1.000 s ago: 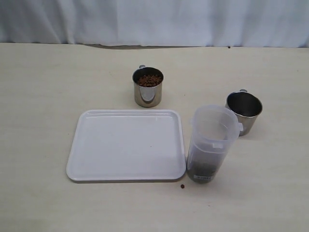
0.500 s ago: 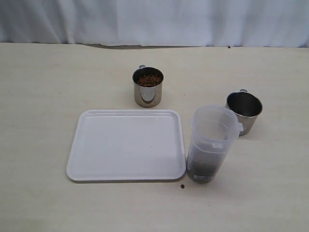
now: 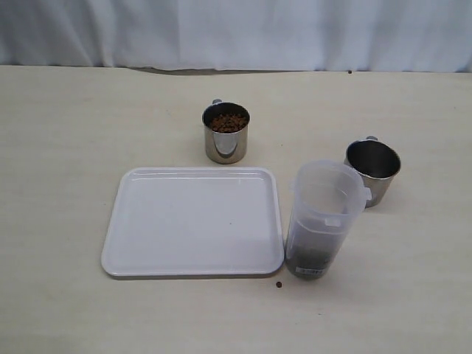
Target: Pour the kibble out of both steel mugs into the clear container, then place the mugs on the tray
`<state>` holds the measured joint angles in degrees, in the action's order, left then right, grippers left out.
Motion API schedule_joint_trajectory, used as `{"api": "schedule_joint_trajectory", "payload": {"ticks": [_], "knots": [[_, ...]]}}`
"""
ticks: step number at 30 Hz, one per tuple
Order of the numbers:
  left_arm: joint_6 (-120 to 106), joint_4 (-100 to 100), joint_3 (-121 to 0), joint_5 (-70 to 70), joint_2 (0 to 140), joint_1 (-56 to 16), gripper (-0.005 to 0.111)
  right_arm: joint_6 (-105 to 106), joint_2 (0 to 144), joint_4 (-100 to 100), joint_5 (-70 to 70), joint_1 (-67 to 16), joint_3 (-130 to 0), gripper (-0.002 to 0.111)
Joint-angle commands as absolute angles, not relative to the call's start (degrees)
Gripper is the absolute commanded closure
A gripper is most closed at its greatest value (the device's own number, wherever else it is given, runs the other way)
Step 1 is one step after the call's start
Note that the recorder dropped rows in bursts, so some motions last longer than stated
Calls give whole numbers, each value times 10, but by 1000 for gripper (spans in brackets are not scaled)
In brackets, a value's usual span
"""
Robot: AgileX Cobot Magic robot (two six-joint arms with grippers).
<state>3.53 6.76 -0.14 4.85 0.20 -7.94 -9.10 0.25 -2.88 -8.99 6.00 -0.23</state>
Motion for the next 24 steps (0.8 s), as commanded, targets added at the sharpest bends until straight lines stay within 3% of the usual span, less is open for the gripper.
{"api": "schedule_joint_trajectory", "payload": {"ticks": [1, 9, 16, 19, 24], "knots": [[29, 72, 0, -56, 0, -77, 107, -90, 0, -27, -93, 59, 0, 103], [122, 55, 0, -110, 0, -77, 107, -90, 0, -27, -93, 59, 0, 103], [120, 42, 0, -248, 0, -73, 107, -90, 0, -27, -93, 59, 0, 103], [40, -38, 0, -264, 81, -59, 107, -90, 0, -27, -93, 59, 0, 103], [-12, -47, -23, -322, 387, -45, 107, -90, 0, -27, -93, 59, 0, 103]]}}
